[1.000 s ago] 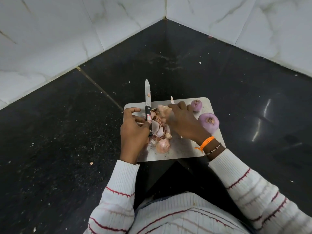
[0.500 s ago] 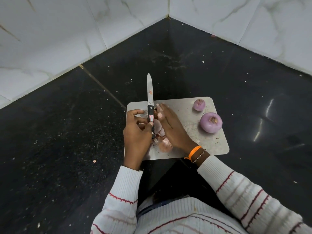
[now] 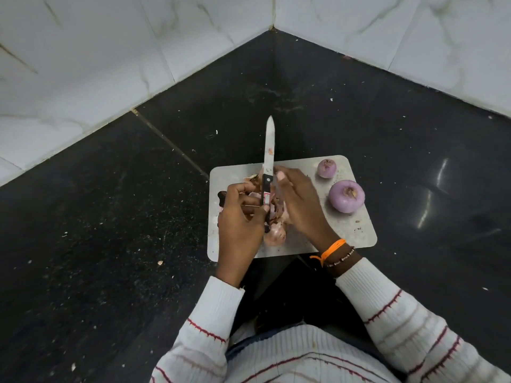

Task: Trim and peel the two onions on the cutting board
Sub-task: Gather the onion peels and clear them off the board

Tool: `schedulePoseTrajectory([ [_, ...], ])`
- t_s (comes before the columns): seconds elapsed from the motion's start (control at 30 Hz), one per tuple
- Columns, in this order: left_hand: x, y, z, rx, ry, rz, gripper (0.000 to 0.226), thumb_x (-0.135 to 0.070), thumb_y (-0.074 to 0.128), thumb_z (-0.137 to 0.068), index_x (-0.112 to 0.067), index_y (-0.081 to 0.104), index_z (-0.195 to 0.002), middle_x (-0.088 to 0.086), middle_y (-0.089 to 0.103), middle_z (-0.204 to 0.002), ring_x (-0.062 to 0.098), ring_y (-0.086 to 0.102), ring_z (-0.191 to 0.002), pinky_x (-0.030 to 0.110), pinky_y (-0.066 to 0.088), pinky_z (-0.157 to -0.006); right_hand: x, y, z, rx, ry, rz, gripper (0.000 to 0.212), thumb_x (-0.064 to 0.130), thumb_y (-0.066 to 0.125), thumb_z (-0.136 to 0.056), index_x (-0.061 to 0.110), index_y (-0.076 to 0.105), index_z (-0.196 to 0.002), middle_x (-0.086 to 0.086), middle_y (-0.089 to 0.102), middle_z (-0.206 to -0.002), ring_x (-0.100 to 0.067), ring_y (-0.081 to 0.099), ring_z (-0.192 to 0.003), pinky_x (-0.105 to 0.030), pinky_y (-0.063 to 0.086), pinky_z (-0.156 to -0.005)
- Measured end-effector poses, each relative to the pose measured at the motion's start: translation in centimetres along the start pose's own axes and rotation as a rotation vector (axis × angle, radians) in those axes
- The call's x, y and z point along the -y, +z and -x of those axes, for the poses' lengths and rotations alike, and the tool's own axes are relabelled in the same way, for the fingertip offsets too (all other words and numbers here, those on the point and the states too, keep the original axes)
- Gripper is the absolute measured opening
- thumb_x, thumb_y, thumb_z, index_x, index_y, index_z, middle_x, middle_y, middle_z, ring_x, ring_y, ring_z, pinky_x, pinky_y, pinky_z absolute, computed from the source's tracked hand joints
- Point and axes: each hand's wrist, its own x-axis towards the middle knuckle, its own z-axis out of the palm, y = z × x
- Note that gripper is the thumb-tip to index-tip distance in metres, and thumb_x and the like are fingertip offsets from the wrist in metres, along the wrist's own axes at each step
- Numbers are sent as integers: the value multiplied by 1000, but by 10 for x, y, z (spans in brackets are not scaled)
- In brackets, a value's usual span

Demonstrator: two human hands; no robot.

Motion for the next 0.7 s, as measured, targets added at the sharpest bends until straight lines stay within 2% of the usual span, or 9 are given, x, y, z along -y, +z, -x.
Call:
schedulePoseTrajectory([
  [0.07, -2, 5, 1, 30, 17, -3, 34, -1, 67, -82, -23, 50, -103, -10, 64, -84, -9, 60, -75, 3, 43, -67, 3, -8, 0, -23, 114, -79, 22, 19, 47, -96, 10, 65, -105, 3, 65, -98, 5, 56, -87, -9, 40, -75],
  [0.13, -4, 9, 2, 53, 30, 2, 34, -1, 69, -81, -22, 51, -102, -11, 64, -84, -10, 60, -75, 3, 44, -68, 3, -13, 3, 12, 227, -141, 18, 18, 55, -93, 11, 64, -106, -1, 67, -101, -7, 61, -92, -12, 46, -77],
  [0.2, -4, 11, 2, 85, 26, 12, 33, -1, 71, -80, -20, 53, -100, -12, 64, -83, -8, 61, -74, 5, 45, -68, 0, -17, 7, 21, 312, -189, 20, 15, 62, -88, 10, 62, -107, -7, 68, -101, -15, 64, -93, -24, 50, -82],
  [0.3, -2, 13, 1, 175, 11, 6, 26, -2, 72, -79, -18, 59, -94, -12, 66, -84, -8, 62, -74, 6, 47, -71, -2, -25, 8, 7, 387, -252, 22, 10, 67, -83, 9, 59, -104, -8, 68, -94, -14, 65, -83, -25, 52, -75],
  [0.4, 0, 15, 2, 254, -2, -17, 21, 0, 70, -80, -14, 66, -95, -7, 68, -87, -9, 62, -76, 4, 46, -75, -6, -29, 7, 27, 448, -267, 19, 8, 67, -83, 10, 57, -99, -6, 67, -89, -17, 64, -82, -26, 53, -72],
  [0.5, 0, 12, 3, 275, -11, -65, 21, -5, 69, -83, -16, 67, -99, -12, 67, -93, -9, 60, -83, 0, 42, -73, -11, -33, 3, 4, 406, -53, 17, 10, 68, -82, 16, 55, -92, -2, 66, -84, -17, 63, -82, -30, 51, -76],
  [0.6, -3, 0, -3, 229, -10, -46, 18, -8, 67, -84, -19, 67, -99, -18, 65, -95, -13, 59, -78, 2, 43, -69, -21, -37, 3, 39, 312, 374, 25, 13, 67, -83, 7, 55, -104, -11, 68, -90, -21, 60, -82, -25, 41, -69],
  [0.7, -2, -13, -7, 144, -32, -34, 20, -8, 69, -83, -23, 68, -96, -18, 65, -96, -8, 60, -78, 7, 47, -69, -28, -35, 8, 113, 287, 563, 26, 14, 64, -85, 3, 55, -107, -15, 68, -96, -28, 61, -90, -27, 40, -67],
])
